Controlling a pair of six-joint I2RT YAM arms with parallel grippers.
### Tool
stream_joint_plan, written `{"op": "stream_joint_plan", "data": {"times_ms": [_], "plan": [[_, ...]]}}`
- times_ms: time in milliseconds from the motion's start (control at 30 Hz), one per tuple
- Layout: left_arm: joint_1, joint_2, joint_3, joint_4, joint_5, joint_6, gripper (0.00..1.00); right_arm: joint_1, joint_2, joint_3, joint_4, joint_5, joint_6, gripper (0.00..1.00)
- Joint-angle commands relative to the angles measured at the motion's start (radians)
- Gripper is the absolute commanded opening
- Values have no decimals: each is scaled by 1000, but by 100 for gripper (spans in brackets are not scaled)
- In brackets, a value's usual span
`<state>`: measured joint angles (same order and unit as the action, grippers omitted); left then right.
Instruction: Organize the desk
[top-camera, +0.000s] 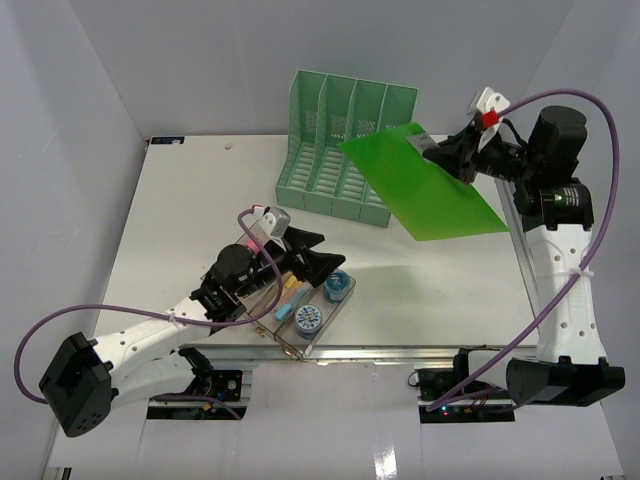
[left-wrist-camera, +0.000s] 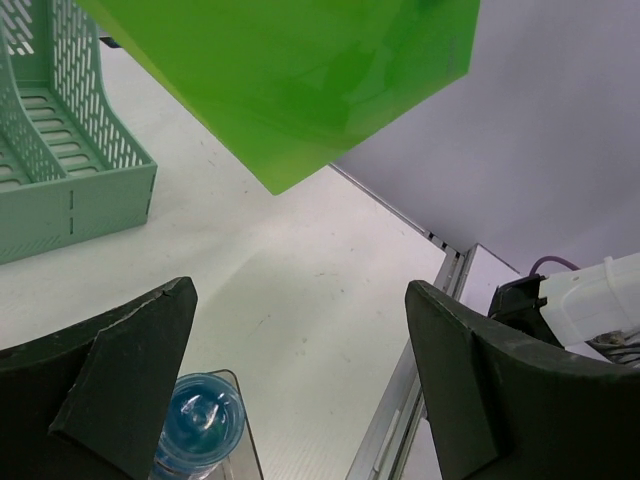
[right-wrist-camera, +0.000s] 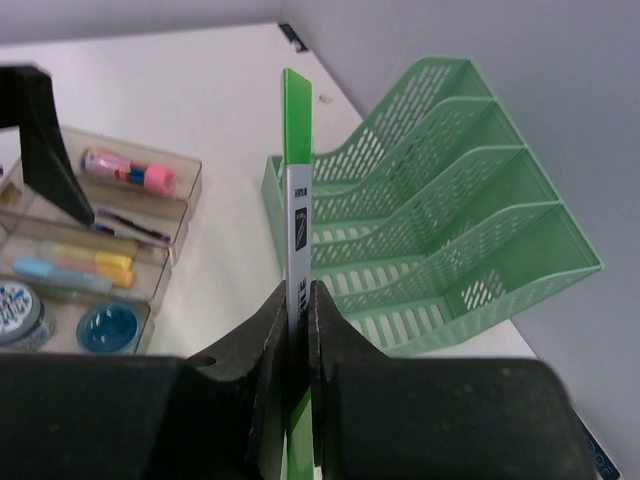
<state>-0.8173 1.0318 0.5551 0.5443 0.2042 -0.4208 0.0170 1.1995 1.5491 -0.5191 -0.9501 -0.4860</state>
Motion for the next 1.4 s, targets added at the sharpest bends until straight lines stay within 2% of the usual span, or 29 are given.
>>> {"op": "stream_joint_plan", "data": {"times_ms": [0, 167, 267, 433, 567, 767, 1100, 1267, 1333, 1367], "plan": [[1, -22, -65, 126, -82, -17, 98, -2, 51, 90, 329, -77, 380, 8], [12, 84, -104, 437, -85, 17, 98, -2, 6, 24, 635, -150, 679, 8], [54, 172, -64, 526, 23, 18, 98, -3, -25, 9, 728, -169, 782, 8], [159, 337, -1, 792, 294, -138, 98, -3, -81, -10, 757, -189, 855, 8], [197, 434, 38, 977, 419, -233, 98, -3, -120, -65, 836, -207, 941, 8], [204, 492, 102, 1115, 555, -334, 98, -3, -151, -165, 974, -223, 1060, 8], [204, 538, 221, 1155, 650, -429, 97, -2, -184, -276, 1049, -213, 1126, 8], [204, 549, 282, 1141, 665, -447, 83, -2, -185, -338, 1166, -205, 1235, 8], [204, 564, 305, 1159, 670, -468, 70, -2, -187, -363, 1199, -197, 1270, 8], [204, 567, 313, 1165, 670, -478, 59, -2, -190, -380, 1206, -190, 1270, 8]]}}
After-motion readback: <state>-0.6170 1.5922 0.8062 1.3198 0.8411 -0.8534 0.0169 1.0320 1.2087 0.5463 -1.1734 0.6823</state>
